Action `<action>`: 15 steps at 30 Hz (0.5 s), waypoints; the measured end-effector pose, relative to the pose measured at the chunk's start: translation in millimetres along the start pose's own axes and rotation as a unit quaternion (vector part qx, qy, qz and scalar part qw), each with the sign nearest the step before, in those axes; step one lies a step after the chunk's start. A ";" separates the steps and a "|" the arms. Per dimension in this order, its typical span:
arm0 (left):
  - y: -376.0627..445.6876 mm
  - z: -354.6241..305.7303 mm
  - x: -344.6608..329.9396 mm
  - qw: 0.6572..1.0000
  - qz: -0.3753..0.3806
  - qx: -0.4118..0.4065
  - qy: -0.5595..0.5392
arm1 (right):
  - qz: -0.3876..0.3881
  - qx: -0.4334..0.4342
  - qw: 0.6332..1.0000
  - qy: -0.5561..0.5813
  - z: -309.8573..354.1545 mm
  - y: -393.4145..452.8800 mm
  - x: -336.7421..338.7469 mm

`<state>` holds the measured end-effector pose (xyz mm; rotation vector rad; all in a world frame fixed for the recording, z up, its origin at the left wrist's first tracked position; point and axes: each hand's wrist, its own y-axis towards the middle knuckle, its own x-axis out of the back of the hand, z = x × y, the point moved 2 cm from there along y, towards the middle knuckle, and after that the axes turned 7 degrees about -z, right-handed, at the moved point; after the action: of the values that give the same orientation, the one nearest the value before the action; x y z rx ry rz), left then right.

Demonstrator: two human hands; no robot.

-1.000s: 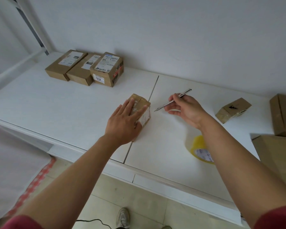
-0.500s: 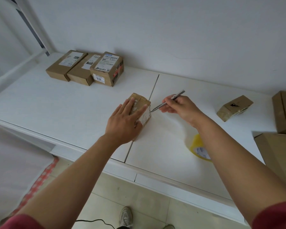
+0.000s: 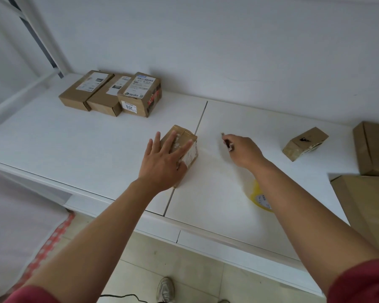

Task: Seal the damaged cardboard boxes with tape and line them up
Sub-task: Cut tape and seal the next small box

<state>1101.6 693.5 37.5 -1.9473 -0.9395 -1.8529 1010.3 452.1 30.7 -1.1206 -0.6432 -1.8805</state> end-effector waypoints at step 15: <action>1.5 -5.8 6.8 0.999 -0.002 0.037 0.000 | 0.197 -0.112 0.923 0.312 28.9 -9.4 -0.3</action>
<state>1097.8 690.5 45.2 -1.9023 -0.9978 -1.7932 1015.5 479.0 43.9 -0.6487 0.1548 -1.8307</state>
